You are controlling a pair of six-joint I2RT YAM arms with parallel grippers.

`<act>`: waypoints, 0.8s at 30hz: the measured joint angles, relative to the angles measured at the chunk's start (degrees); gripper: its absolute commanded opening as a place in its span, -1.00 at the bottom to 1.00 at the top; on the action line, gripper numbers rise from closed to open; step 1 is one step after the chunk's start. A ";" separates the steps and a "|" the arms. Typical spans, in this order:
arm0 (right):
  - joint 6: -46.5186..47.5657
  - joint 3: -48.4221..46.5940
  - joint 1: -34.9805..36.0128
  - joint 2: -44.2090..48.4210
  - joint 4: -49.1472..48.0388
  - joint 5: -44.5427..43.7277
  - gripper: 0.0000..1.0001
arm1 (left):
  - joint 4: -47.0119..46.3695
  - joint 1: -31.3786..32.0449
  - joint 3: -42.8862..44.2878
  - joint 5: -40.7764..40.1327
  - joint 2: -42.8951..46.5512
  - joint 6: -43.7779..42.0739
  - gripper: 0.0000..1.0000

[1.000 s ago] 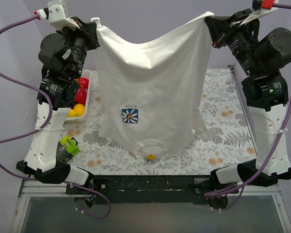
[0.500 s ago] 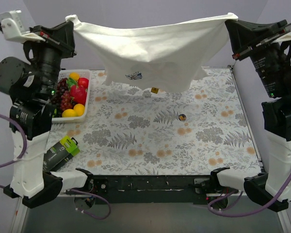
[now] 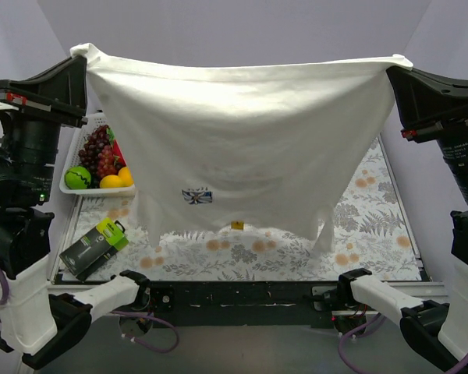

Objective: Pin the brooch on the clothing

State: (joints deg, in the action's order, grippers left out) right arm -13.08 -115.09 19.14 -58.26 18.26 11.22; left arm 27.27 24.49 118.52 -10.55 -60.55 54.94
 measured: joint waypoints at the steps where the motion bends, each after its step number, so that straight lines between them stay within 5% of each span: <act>1: -0.09 0.00 0.00 0.24 0.13 0.15 -0.97 | 0.28 0.00 0.04 0.13 -0.15 0.04 -1.00; 8: 0.57 3.34 0.00 0.33 1.33 0.31 -0.97 | 0.98 0.00 -3.32 -1.18 -1.62 -0.02 -1.00; 16: 3.41 25.20 0.00 -2.43 -0.46 -3.04 -0.97 | -3.69 0.00 -22.58 -7.26 -3.54 0.11 -1.00; 24: 4.26 37.22 -4.85 -16.74 -2.03 -0.46 -0.97 | -8.76 -1.18 -35.01 -11.72 -12.41 1.03 -1.00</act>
State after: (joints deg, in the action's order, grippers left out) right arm -8.82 -77.87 14.28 -75.00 16.23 10.76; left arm 18.50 23.31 83.50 -22.26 -72.97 55.96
